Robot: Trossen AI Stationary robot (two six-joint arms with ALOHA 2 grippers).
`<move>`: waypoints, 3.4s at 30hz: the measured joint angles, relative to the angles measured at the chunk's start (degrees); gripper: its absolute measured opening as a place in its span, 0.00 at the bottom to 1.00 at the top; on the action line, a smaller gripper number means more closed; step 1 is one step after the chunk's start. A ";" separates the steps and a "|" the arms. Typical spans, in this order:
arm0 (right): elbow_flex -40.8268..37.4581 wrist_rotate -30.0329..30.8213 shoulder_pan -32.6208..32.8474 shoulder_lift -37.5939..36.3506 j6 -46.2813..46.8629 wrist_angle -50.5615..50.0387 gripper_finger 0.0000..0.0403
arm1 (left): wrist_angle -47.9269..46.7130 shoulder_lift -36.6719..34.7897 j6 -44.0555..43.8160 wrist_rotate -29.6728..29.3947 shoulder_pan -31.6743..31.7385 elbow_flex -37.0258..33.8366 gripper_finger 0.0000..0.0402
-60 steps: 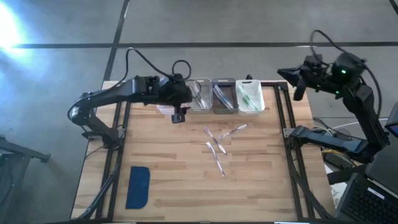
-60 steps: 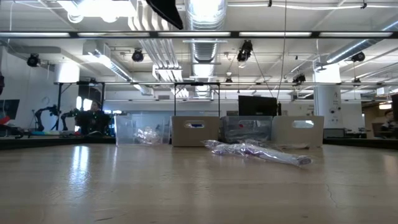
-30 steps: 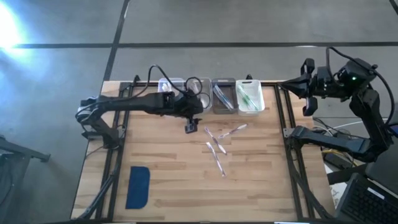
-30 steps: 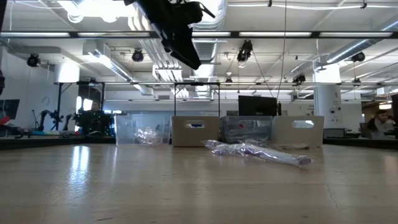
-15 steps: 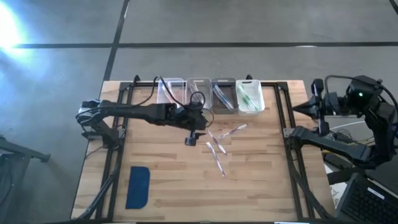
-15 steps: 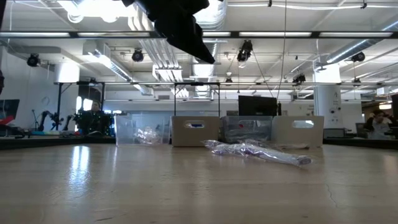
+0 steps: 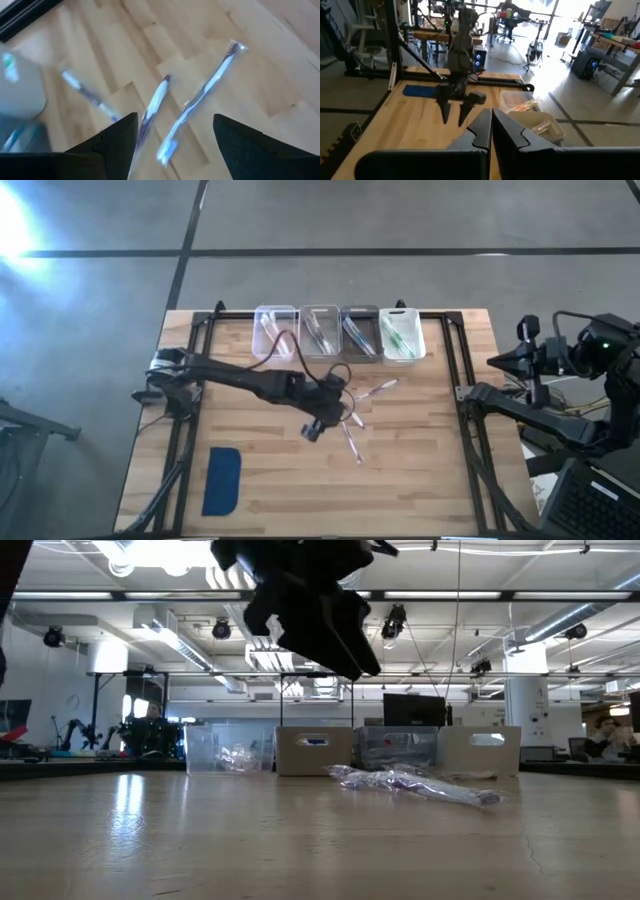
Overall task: Pick & Place Toothbrushes
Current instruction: Put the purple toothbrush into the gray bin
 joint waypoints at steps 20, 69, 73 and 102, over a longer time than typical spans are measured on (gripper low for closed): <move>0.00 0.11 0.00 -0.15 -12.82 0.03 0.02 | -14.44 21.34 9.75 10.17 -0.76 22.07 0.66; -0.02 0.09 -0.02 -0.15 -16.33 0.02 0.02 | -21.88 22.86 13.87 6.57 -0.71 22.91 0.06; -0.02 0.04 0.00 -0.15 -16.54 0.01 0.02 | -27.63 19.12 15.64 5.38 -0.69 22.93 0.06; -0.02 0.04 -0.01 -0.12 -17.88 0.03 0.02 | -32.16 2.09 59.39 -11.29 26.23 24.51 0.04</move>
